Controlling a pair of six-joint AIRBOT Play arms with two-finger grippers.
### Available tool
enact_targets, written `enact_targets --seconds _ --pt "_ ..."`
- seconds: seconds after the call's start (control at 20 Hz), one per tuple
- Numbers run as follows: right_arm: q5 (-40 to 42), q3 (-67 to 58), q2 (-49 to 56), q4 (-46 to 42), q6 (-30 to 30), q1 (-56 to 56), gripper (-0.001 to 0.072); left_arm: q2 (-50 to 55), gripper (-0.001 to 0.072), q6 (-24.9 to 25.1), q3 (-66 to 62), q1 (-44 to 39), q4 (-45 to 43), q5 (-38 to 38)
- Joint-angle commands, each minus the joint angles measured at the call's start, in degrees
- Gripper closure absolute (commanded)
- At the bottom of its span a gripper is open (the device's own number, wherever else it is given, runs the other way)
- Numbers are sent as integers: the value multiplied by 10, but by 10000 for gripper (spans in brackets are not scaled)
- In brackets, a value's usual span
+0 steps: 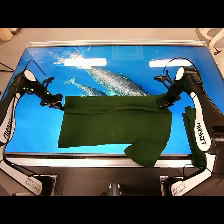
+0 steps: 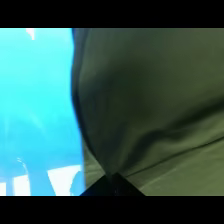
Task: Fold the shirts.
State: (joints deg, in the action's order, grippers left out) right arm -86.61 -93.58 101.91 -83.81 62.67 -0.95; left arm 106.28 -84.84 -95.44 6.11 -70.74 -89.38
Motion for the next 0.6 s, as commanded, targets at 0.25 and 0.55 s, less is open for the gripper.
enact_targets --seconds 0.25,0.55 --pt "-13 0 15 -12 10 0 690 4 683 -2 3 5 -9 1" --pt "-36 0 -13 -16 -7 0 83 -7 164 -9 -1 5 13 -41"
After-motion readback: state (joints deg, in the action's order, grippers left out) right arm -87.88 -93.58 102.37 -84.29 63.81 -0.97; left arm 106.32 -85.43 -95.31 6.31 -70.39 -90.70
